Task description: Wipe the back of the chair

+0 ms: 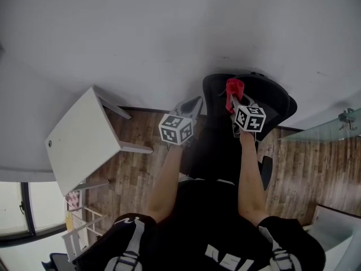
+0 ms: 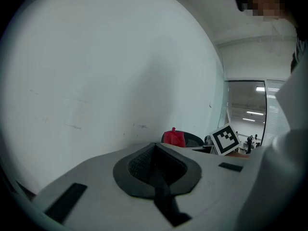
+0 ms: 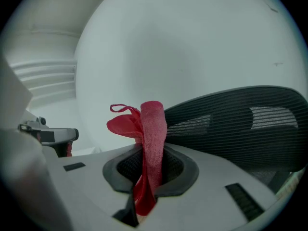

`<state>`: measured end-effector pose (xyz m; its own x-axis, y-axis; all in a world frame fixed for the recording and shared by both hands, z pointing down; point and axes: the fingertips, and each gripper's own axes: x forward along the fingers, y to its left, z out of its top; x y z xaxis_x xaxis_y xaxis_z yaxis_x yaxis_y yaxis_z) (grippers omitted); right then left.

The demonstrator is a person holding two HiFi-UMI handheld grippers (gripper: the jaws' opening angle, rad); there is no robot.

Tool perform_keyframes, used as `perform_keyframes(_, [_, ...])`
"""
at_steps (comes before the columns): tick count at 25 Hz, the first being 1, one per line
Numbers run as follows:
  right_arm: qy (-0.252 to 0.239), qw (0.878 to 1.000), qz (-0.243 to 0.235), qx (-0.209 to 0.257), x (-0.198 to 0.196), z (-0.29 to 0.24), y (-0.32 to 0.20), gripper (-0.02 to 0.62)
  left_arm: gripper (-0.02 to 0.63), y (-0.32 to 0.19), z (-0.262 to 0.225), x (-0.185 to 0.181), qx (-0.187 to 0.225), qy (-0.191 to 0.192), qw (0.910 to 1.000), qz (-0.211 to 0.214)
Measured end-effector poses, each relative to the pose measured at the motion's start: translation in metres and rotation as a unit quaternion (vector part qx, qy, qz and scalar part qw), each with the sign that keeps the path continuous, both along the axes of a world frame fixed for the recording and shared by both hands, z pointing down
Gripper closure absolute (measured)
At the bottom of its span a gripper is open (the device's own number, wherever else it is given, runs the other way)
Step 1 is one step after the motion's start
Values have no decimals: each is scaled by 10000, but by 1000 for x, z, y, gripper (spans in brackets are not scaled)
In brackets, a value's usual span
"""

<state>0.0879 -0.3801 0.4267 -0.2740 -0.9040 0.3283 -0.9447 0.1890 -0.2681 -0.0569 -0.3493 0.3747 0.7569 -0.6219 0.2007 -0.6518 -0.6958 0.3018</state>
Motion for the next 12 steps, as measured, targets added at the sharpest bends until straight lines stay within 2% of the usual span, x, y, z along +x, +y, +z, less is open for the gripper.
perform_keyframes(5, [-72, 9997, 220, -12, 14, 1, 1, 526, 583, -1, 0, 13, 7, 1, 9999, 122])
perform_keyframes(12, [-99, 9971, 749, -74, 58, -1, 9, 526, 583, 9, 0, 44, 2, -12, 9995, 324])
